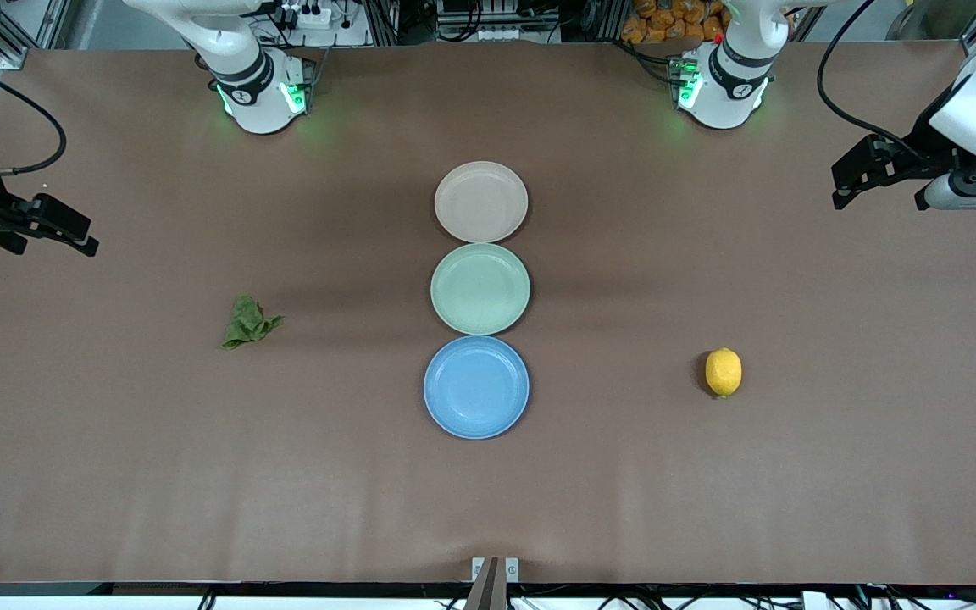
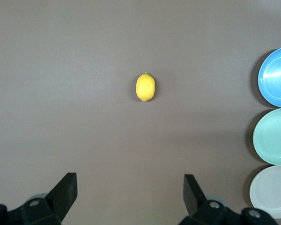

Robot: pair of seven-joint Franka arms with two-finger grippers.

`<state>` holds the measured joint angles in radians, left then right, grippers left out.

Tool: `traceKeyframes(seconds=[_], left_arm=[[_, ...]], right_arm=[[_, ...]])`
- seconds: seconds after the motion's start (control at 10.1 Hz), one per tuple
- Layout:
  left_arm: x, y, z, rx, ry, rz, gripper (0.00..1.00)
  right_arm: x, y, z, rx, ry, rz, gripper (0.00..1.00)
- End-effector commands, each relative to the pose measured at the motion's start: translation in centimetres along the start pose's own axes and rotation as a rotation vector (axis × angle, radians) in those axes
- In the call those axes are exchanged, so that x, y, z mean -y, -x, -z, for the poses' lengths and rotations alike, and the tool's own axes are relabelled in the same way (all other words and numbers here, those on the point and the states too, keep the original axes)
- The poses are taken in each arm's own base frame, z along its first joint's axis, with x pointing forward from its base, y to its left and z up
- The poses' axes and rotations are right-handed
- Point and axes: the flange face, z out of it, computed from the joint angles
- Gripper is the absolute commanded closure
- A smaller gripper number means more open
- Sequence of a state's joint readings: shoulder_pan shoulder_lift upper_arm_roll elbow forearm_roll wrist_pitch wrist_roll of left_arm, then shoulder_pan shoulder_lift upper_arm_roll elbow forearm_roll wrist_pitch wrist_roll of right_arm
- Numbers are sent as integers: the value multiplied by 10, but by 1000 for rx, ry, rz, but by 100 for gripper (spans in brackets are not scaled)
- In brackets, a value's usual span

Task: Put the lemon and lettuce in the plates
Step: 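Reach the left gripper to the lemon while the right gripper reaches the lettuce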

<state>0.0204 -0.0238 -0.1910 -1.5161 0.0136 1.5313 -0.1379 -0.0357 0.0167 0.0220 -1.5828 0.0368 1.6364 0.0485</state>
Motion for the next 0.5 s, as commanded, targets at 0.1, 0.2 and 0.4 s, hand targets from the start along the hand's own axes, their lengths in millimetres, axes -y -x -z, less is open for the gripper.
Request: traceKeyframes(seconds=[0.1,0.2,0.4], left_arm=[[6,0,-8,22,2,-9,0],[7,-10,-26,53,4,-9,0],[11,-33,-76,131,-11,-9,0]], right_arm=[[-2,4,4,0,2,-2,0],[-2,4,3,1,2,1,0],[-2,4,-11,27,2,5,0]])
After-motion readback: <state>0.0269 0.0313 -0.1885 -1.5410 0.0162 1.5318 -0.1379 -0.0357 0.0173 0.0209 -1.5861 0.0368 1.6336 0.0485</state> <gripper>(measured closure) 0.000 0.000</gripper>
